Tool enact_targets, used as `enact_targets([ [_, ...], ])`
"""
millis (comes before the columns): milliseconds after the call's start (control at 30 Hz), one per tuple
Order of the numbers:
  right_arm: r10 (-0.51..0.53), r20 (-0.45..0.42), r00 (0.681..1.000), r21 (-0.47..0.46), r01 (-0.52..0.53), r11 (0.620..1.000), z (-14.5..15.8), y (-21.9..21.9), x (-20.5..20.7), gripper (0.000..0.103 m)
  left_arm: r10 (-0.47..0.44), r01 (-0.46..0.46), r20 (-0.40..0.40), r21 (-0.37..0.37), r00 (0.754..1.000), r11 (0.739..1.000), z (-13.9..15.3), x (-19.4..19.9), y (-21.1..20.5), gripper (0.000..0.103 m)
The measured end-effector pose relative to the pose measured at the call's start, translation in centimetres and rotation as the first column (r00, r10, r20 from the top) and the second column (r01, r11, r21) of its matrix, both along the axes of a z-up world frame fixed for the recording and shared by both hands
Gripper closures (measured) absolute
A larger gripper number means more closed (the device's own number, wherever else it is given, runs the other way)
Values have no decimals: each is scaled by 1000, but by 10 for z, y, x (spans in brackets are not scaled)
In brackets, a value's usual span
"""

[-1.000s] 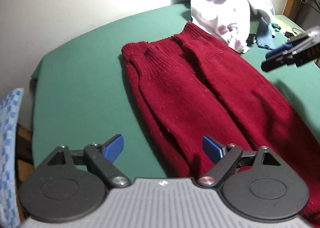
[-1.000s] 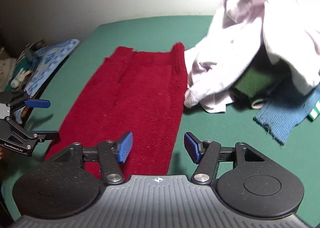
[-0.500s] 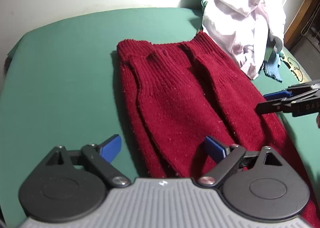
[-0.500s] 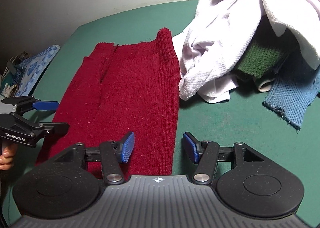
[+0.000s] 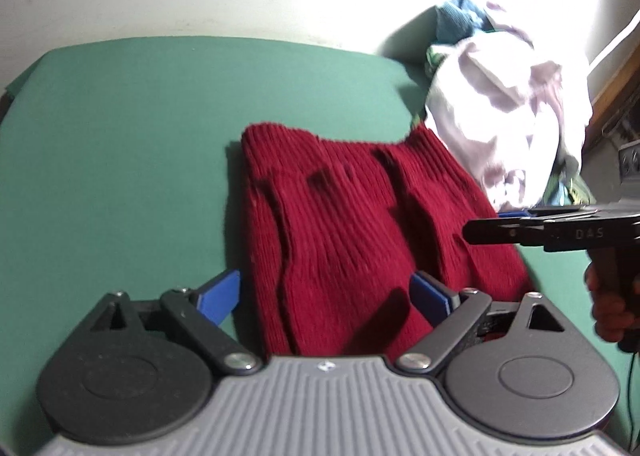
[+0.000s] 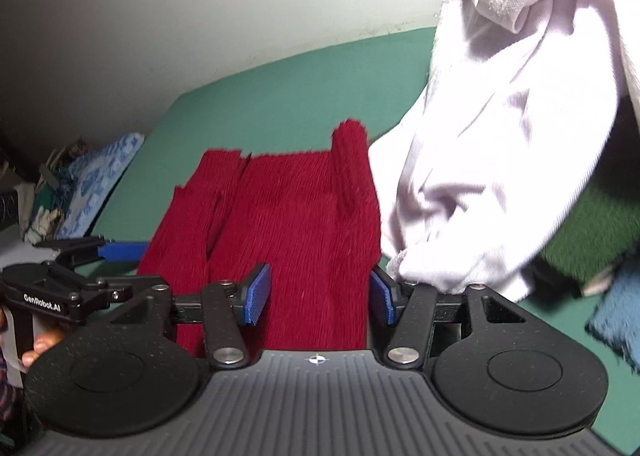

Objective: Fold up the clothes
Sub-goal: 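Lower the right gripper onto the red strip's end and close on it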

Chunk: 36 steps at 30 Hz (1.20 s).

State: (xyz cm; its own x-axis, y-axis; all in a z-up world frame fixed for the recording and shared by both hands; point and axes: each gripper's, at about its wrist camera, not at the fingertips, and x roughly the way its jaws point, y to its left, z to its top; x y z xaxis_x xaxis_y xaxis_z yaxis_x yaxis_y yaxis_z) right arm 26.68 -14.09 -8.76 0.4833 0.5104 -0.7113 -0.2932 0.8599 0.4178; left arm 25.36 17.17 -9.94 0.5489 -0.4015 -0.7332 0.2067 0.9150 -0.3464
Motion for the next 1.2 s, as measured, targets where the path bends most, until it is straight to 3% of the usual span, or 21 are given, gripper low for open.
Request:
enact_targets([
  [167,6,6,1000,42,-7,999,1,-6,18,52,-2,2,-6,-7,1000,1000,-1,15,-4,10],
  [200,22,14,1000,28,-22,999,2,-3,19,54,-2,2,-3,-5,1000,1000,-1,17,-5,11],
  [333,54,58,997,-99,-48,994,8,6,22,79,-10,10,-1,31,1000,999,0,29,-8,15],
  [367,61,66,996,-129,-52,990,8,7,22,80,-15,15,-1,45,1000,999,0,32,-9,16],
  [467,84,69,994,-143,-73,987,9,11,23,79,-33,34,-7,88,999,996,0,39,-14,13],
  [600,88,73,993,-146,-77,986,9,15,24,69,-30,27,13,162,999,986,-3,40,-28,7],
  [833,55,138,989,-192,-28,981,4,22,14,67,-26,3,69,309,997,951,-13,33,-55,1],
  [1067,52,208,977,-235,-1,972,-1,31,5,67,-8,-21,89,317,996,948,-15,32,-57,1],
  [1200,43,247,968,-225,14,974,-5,33,-1,62,3,-35,101,317,995,948,-15,31,-58,1],
])
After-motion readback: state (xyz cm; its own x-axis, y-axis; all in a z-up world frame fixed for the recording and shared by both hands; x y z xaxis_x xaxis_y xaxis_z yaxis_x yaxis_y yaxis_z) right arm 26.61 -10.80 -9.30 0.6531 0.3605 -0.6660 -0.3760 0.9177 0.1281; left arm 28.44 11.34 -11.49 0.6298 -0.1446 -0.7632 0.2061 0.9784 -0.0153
